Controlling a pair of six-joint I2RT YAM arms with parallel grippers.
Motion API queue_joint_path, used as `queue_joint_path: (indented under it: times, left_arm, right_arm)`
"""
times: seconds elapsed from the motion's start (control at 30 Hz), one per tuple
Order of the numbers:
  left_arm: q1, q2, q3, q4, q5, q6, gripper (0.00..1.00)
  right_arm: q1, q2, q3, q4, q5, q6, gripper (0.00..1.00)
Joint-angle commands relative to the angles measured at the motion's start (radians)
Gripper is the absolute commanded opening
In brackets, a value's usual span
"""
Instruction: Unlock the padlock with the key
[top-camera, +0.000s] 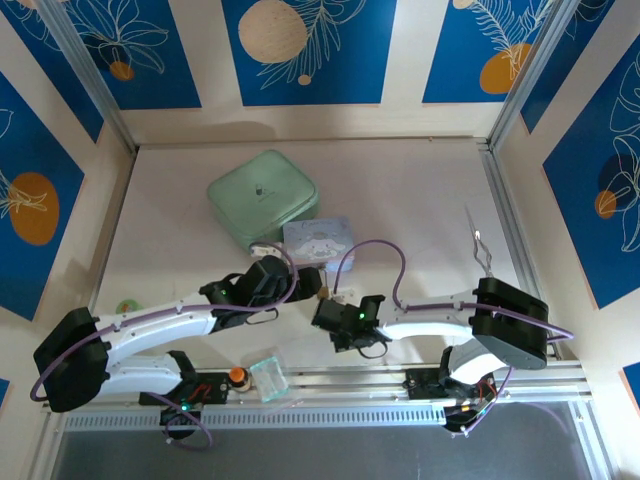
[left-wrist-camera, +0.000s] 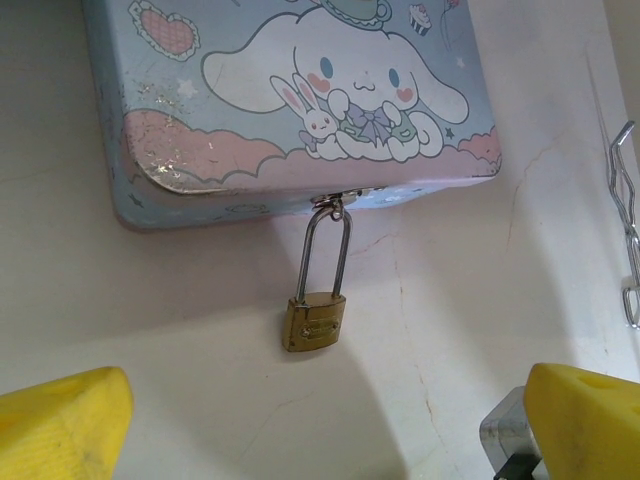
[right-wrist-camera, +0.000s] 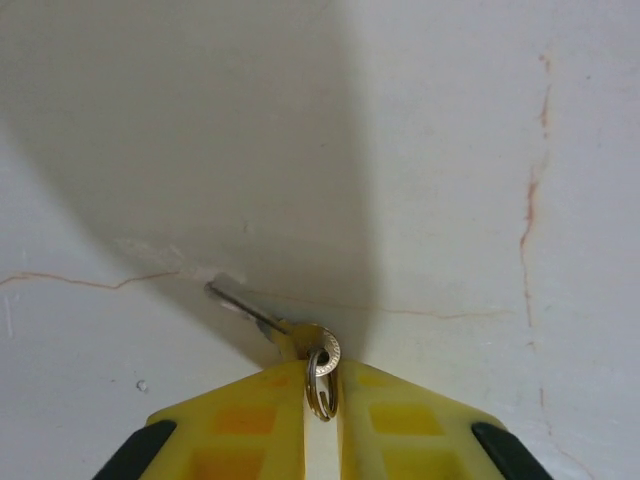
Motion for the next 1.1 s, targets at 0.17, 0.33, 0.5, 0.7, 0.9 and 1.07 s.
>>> queue_joint_path:
  times: [0.17,0.33,0.5,0.7,0.9,1.07]
  left_arm:
    - [-0.008,0.004,-0.041,0.137,0.050,-0.001,0.97]
    - [-0.012,0.010,-0.077,0.252,0.089,-0.073,0.96]
    - [-0.038,0.024,-0.123,0.423,0.097,-0.095,0.81]
    - [-0.042,0.133,-0.079,0.493,0.219,-0.083,0.70]
    - [-0.050,0.171,-0.061,0.510,0.236,-0.074,0.53]
    - [-0.051,0.170,-0.060,0.513,0.229,-0.074,0.53]
  right_arm:
    - [-0.066,-0.068,-0.109,0.172,-0.131,-0.098,0.05]
    - [-0.148,-0.213,-0.181,0.266,-0.228,-0.187,0.04]
    - [-0.249,-0.346,-0.205,0.332,-0.313,-0.230,0.03]
    - [-0.352,-0.409,-0.178,0.333,-0.400,-0.279,0.02]
    - [-0.396,-0.425,-0.167,0.363,-0.466,-0.281,0.02]
    - [-0.408,-0.409,-0.161,0.370,-0.494,-0.277,0.02]
